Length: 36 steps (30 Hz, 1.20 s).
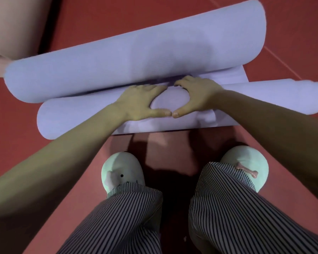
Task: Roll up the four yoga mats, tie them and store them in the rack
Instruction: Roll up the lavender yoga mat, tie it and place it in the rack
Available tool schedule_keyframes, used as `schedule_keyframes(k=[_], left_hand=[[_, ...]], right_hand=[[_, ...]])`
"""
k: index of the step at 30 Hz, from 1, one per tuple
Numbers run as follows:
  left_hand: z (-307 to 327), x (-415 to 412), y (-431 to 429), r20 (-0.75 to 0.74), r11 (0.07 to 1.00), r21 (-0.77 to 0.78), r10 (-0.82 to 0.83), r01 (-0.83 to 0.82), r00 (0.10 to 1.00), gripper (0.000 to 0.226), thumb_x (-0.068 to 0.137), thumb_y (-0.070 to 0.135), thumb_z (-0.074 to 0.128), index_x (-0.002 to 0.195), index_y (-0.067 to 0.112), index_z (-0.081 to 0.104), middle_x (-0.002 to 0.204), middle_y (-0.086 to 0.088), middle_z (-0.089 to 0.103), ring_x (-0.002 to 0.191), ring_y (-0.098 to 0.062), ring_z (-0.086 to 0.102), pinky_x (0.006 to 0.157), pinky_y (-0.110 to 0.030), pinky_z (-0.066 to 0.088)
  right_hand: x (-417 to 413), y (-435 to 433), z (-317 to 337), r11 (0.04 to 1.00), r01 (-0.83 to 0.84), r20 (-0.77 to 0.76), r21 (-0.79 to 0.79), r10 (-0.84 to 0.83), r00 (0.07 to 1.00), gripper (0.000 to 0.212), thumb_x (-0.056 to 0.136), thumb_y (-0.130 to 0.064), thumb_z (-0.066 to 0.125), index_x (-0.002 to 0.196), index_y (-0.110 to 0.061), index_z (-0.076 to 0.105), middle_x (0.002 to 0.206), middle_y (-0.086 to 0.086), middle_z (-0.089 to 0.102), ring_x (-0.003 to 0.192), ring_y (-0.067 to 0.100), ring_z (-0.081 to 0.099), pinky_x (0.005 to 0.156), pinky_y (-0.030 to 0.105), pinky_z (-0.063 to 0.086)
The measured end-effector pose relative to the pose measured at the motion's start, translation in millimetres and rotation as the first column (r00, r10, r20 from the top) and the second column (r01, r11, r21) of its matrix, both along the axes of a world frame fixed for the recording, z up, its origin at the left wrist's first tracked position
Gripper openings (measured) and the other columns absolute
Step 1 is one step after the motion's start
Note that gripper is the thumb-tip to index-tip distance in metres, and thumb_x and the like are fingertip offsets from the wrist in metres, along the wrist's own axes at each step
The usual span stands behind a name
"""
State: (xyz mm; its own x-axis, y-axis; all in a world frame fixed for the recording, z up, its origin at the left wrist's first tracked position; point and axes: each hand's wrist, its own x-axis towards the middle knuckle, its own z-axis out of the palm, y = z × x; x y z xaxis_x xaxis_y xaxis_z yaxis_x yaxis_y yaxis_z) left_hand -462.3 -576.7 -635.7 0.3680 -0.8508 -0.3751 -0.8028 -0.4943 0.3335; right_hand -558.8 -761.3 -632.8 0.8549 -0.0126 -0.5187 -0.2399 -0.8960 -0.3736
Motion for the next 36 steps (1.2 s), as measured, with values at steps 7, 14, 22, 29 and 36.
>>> schedule_keyframes(k=[7, 14, 22, 29, 36], left_hand=[[7, 2, -11, -0.045, 0.981, 0.191, 0.026, -0.017, 0.999, 0.125, 0.047, 0.084, 0.065, 0.150, 0.034, 0.017, 0.148, 0.004, 0.041, 0.132, -0.022, 0.042, 0.103, -0.033, 0.036], [12, 7, -20, -0.144, 0.955, 0.294, 0.016, 0.027, 0.989, 0.101, 0.051, 0.078, 0.071, 0.138, 0.039, 0.039, 0.127, 0.011, 0.059, 0.112, -0.019, 0.055, 0.092, -0.030, 0.041], [3, 4, -13, -0.416, 0.943, 0.332, 0.117, 0.031, 0.902, 0.112, 0.054, 0.071, 0.075, 0.149, 0.042, 0.022, 0.152, 0.019, 0.029, 0.138, -0.010, 0.029, 0.109, -0.024, 0.022], [1, 23, -17, -0.543, 0.966, 0.220, 0.237, -0.136, 0.806, 0.106, 0.067, 0.054, 0.079, 0.151, 0.029, 0.020, 0.145, 0.020, 0.032, 0.133, -0.003, 0.032, 0.104, -0.018, 0.022], [5, 30, -15, -0.395, 0.935, -0.031, 0.313, -0.353, 0.864, 0.079, 0.076, 0.050, 0.074, 0.143, 0.023, 0.041, 0.135, 0.019, 0.042, 0.123, -0.001, 0.039, 0.094, -0.010, 0.028]], right_hand=[[8, -6, 1, 1.000, 0.019, -0.142, 0.019, -0.017, 0.990, 0.100, 0.056, -0.079, 0.063, 0.140, -0.031, 0.037, 0.141, -0.009, 0.045, 0.127, 0.016, 0.044, 0.104, 0.032, 0.035], [6, -8, -1, 0.981, 0.107, -0.283, 0.159, -0.059, 0.957, 0.079, 0.059, -0.071, 0.070, 0.125, -0.030, 0.053, 0.115, -0.013, 0.057, 0.103, 0.012, 0.054, 0.089, 0.025, 0.040], [-13, 0, -5, 0.904, 0.190, -0.217, 0.384, -0.111, 0.970, 0.081, 0.059, -0.064, 0.073, 0.131, -0.033, 0.049, 0.128, -0.016, 0.053, 0.119, 0.007, 0.050, 0.105, 0.030, 0.038], [-24, 19, 6, 0.990, 0.128, 0.017, 0.057, -0.129, 0.991, 0.078, 0.075, -0.062, 0.064, 0.134, -0.017, 0.043, 0.135, 0.002, 0.050, 0.124, 0.026, 0.046, 0.103, 0.039, 0.035], [2, 5, 6, 0.999, 0.020, -0.108, 0.026, -0.017, 0.994, 0.101, 0.057, -0.074, 0.069, 0.140, -0.028, 0.036, 0.141, -0.002, 0.041, 0.128, 0.023, 0.040, 0.105, 0.037, 0.033]])
